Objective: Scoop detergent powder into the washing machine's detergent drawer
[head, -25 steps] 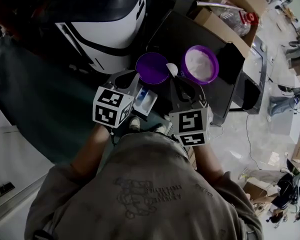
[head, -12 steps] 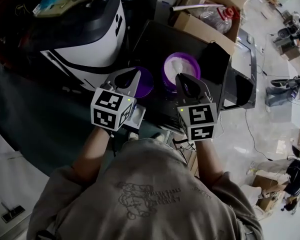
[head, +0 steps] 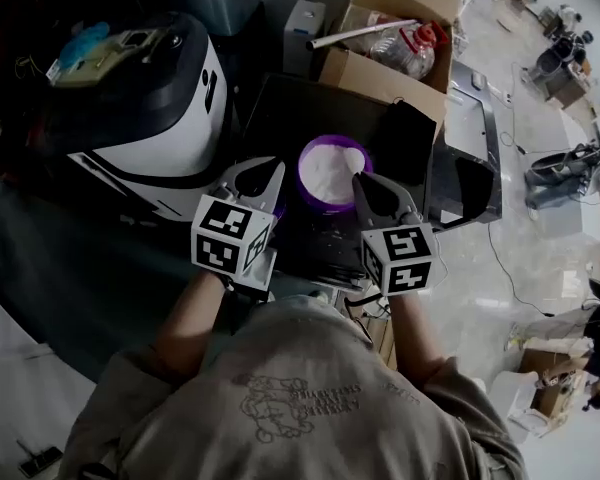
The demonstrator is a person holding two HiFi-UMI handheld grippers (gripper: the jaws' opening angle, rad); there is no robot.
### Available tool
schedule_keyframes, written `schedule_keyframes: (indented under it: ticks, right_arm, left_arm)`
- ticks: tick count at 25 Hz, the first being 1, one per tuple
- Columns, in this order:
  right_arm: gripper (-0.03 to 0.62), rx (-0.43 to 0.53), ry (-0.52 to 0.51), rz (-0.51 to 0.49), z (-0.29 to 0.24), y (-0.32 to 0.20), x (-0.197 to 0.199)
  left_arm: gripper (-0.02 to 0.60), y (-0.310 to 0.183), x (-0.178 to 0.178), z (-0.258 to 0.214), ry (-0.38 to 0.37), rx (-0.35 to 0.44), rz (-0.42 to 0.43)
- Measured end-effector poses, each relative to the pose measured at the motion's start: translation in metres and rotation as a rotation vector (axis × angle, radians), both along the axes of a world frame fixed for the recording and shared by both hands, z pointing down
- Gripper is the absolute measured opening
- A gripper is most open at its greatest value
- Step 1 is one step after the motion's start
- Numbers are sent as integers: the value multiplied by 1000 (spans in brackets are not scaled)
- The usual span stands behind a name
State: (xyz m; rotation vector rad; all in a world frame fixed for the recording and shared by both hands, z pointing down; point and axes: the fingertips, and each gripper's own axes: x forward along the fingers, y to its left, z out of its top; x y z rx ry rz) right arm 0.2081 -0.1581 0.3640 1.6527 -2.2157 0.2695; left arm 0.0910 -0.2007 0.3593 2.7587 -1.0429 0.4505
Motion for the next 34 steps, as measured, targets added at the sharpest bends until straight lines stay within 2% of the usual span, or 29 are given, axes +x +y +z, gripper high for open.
schedule_keyframes:
  ticks: [3, 8, 12, 19, 34]
  right_arm:
    - [35, 3, -86, 26, -1, 0, 11]
    - [35, 26, -82, 63, 3, -1, 27]
    - [35, -15, -160, 67, 15, -2, 36]
    - [35, -45, -198, 60, 22, -3, 47]
    - [35, -26, -203, 23, 5, -8, 51]
  left_arm:
    - [0, -5, 12, -3, -4, 4, 14]
    - [0, -5, 27, -1, -33, 9, 45]
    - [0, -4, 35, 3, -42, 4, 54]
    - [0, -1, 37, -1, -15, -16, 43]
    - [0, -2, 31, -3, -17, -4, 19]
